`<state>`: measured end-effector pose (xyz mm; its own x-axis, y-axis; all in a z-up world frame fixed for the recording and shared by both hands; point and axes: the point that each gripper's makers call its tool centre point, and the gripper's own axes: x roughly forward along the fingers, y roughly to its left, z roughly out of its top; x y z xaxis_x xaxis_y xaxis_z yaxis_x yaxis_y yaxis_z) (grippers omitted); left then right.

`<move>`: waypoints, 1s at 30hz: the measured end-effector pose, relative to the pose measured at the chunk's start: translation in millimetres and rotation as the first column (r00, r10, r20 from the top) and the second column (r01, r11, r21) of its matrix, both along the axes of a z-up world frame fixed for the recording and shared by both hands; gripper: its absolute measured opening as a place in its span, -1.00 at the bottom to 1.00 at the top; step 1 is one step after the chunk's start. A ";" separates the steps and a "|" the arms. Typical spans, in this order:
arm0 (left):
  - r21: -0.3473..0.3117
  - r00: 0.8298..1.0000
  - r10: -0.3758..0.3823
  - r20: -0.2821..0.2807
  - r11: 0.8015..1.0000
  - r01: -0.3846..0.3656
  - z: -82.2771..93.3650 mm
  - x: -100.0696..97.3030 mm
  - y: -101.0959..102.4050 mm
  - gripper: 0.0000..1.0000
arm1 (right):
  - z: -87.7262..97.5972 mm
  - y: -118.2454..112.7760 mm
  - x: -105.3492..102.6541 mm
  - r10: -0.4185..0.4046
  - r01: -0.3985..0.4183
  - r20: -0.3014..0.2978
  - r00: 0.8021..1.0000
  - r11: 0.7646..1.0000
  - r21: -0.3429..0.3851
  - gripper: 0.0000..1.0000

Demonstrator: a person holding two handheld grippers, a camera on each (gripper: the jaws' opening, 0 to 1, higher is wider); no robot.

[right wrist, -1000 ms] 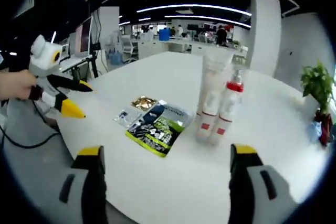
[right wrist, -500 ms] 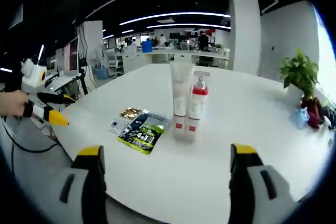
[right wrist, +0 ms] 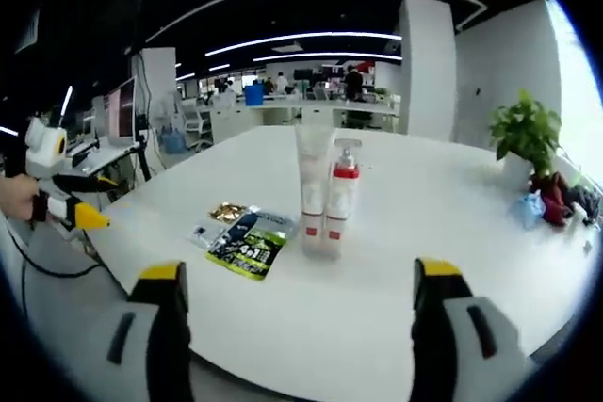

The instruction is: Arrange the skincare products in the storage area until every visible bottle or jar stands upright without overlapping.

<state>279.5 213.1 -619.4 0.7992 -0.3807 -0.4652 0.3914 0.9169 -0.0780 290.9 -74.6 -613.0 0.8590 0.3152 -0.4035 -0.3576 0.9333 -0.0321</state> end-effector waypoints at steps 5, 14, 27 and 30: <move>0.008 1.000 0.007 0.007 1.000 -0.007 0.4 -0.4 1.2 0.94 | -1.2 0.6 0.1 0.002 -0.002 -0.008 1.000 1.000 0.011 0.99; 0.011 1.000 0.015 0.013 1.000 -0.015 1.4 0.1 2.2 0.93 | -3.3 -0.4 1.2 -0.005 0.005 -0.014 1.000 1.000 0.014 0.99; 0.011 1.000 0.015 0.011 1.000 -0.015 1.6 -0.6 1.5 0.90 | -5.5 -0.3 1.0 0.003 -0.003 -0.017 1.000 1.000 0.002 0.99; 0.009 1.000 0.017 0.010 1.000 -0.017 1.3 -0.4 2.1 0.89 | -6.3 0.3 0.9 0.006 -0.006 -0.019 1.000 1.000 -0.002 0.99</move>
